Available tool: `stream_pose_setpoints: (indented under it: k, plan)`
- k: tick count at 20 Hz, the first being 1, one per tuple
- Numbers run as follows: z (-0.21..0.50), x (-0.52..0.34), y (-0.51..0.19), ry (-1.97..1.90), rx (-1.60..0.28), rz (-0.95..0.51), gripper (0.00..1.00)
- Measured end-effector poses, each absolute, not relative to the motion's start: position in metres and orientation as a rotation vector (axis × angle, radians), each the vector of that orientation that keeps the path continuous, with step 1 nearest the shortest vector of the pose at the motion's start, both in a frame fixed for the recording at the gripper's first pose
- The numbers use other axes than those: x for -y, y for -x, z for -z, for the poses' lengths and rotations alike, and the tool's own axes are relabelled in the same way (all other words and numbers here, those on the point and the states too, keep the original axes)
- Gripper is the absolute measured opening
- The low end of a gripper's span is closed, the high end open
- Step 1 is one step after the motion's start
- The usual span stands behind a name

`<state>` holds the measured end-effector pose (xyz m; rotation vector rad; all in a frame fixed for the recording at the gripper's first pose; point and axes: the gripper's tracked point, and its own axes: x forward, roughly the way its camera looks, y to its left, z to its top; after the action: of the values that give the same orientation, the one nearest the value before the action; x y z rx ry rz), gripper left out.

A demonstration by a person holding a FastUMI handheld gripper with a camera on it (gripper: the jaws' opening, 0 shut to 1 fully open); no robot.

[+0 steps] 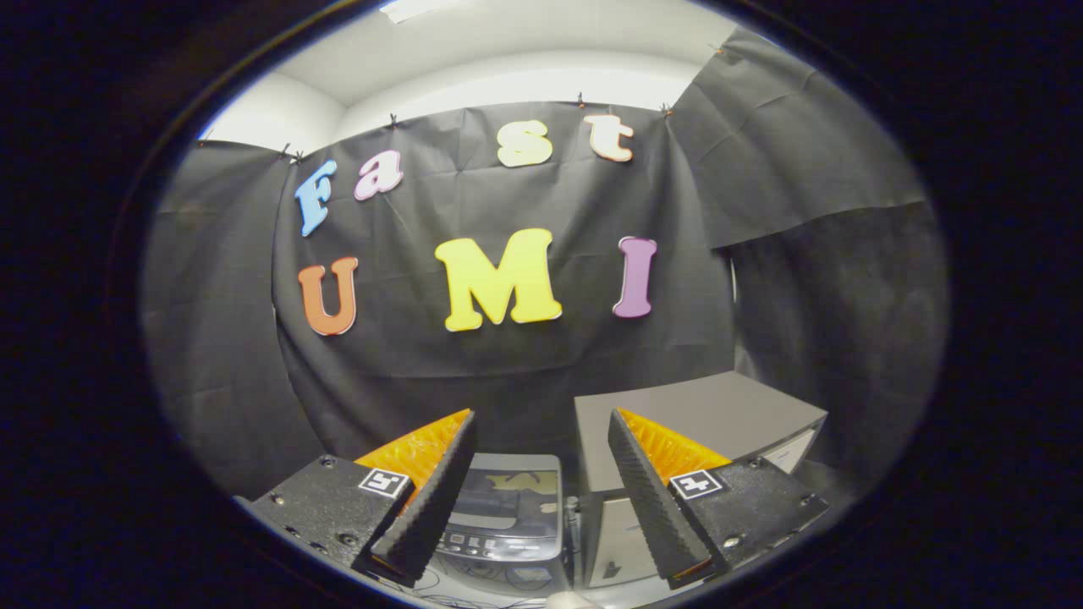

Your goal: Put the clothes into the washing machine and then close the washing machine lid.

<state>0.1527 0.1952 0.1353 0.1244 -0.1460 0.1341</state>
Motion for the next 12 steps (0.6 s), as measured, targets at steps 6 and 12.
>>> stream_pose_setpoints:
  k: [6, 12]
  plan:
    - [-0.11, -0.087, -0.102, -0.138, 0.17, -0.093, 0.97]
    - [-0.059, -0.01, -0.057, -0.112, 0.118, -0.073, 0.97]
